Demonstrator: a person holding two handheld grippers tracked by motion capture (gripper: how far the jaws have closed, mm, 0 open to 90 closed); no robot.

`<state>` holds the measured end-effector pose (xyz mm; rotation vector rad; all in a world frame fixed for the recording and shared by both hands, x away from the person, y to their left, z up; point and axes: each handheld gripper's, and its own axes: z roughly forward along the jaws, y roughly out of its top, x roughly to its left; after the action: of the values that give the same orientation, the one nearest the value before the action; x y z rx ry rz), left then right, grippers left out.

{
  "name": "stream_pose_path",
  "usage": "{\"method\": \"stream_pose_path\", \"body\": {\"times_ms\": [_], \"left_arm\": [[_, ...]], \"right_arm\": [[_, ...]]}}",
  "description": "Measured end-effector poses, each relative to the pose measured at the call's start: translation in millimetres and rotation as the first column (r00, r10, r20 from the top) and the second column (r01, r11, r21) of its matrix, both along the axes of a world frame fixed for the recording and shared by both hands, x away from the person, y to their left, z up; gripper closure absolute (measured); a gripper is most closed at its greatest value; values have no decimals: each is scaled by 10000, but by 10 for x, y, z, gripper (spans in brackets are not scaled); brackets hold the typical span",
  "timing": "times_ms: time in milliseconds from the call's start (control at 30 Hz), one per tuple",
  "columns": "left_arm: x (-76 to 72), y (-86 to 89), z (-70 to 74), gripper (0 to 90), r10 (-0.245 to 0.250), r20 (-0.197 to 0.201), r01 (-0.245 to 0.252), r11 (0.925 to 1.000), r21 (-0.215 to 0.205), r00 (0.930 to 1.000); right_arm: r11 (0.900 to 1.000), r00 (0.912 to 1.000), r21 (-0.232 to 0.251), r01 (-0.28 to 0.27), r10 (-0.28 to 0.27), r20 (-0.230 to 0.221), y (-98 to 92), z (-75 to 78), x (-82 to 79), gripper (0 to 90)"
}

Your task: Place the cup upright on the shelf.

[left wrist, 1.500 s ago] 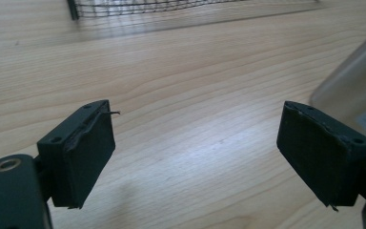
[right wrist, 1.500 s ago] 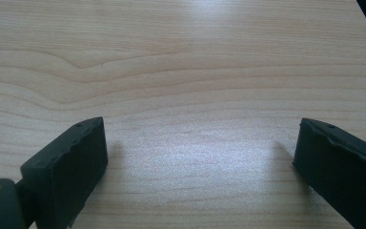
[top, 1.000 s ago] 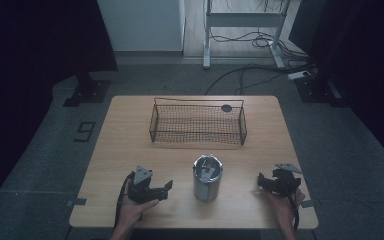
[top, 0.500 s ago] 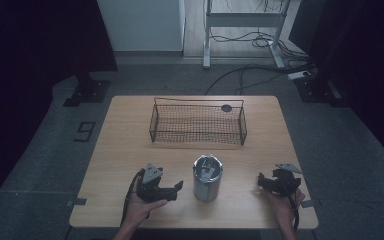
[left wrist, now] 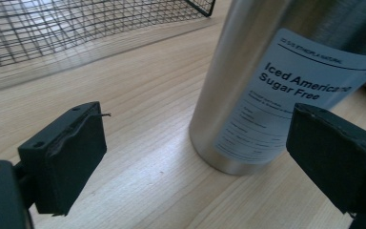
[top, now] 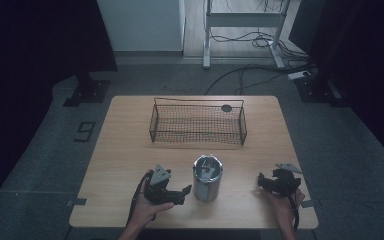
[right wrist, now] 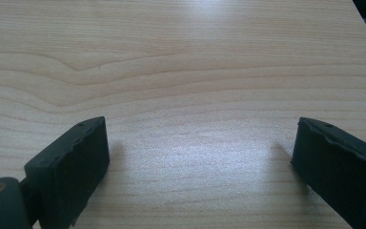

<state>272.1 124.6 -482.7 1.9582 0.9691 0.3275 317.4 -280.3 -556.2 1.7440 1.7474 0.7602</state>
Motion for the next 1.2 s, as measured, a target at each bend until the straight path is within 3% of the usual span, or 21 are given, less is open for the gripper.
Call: {"method": "stream_pose_path", "body": {"times_ms": [667, 1200], "left_arm": [[-19, -229, 35, 25, -743, 57, 743, 9971, -133, 9972], [7, -432, 57, 7, -1051, 143, 1053, 9943, -148, 9944]], "right_arm": [[10000, 10000, 5, 0, 0, 0, 0, 0, 0, 50], [10000, 10000, 3, 0, 0, 1, 0, 0, 0, 50]]}}
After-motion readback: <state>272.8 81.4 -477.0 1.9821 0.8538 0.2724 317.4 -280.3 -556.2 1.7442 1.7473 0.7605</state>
